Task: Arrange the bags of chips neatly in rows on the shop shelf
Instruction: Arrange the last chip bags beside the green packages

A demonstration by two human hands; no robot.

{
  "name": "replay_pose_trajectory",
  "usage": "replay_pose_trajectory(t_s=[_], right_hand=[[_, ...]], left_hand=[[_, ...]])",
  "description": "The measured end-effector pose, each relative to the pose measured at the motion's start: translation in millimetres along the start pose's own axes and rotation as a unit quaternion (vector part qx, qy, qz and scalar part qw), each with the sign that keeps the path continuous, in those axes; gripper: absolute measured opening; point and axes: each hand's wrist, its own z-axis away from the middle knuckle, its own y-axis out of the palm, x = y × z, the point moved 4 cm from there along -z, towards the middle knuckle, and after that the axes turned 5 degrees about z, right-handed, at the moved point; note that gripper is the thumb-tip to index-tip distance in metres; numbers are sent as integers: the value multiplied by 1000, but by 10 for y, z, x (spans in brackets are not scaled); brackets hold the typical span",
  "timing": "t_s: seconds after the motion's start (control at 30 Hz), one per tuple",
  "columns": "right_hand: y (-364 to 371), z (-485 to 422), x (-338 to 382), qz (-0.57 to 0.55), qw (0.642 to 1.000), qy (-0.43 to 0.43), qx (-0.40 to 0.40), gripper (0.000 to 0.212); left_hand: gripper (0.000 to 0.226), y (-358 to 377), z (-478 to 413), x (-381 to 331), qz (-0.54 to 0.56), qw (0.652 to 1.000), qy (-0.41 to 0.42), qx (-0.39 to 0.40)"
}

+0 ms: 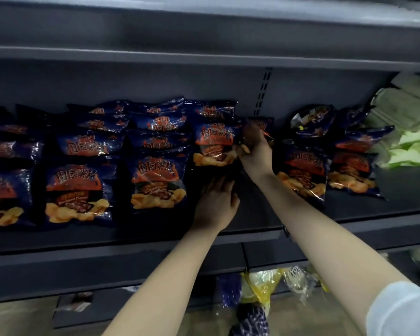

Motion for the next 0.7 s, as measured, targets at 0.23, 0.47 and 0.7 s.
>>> replay_pose_trajectory(t_s=[0.23, 0.47, 0.7], right_hand=[[-604, 365, -213, 59, 994, -48, -74, 55], [-914, 738, -374, 102, 983, -59, -139, 39], [-948, 666, -280, 107, 980, -77, -147, 33]], left_hand=[[46, 82, -38, 64, -12, 1000, -10, 13], [43, 55, -30, 48, -10, 1000, 2, -10], [43, 50, -35, 48, 0, 1000, -7, 0]])
